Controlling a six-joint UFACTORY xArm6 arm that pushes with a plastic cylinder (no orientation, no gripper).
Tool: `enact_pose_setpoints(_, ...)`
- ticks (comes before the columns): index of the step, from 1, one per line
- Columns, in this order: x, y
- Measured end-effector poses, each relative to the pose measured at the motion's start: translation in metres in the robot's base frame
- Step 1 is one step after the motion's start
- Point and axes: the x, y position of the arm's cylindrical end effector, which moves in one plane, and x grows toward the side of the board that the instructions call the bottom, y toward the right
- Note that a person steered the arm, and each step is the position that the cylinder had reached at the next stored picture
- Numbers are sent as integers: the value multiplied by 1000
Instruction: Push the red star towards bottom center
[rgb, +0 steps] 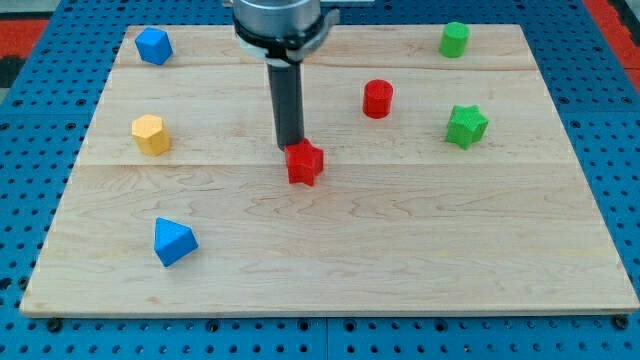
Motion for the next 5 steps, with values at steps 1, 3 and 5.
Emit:
enact_pose_setpoints(1,-39,8)
enact_pose_setpoints(3,5,17)
enact_pose_setpoints(5,-19,0)
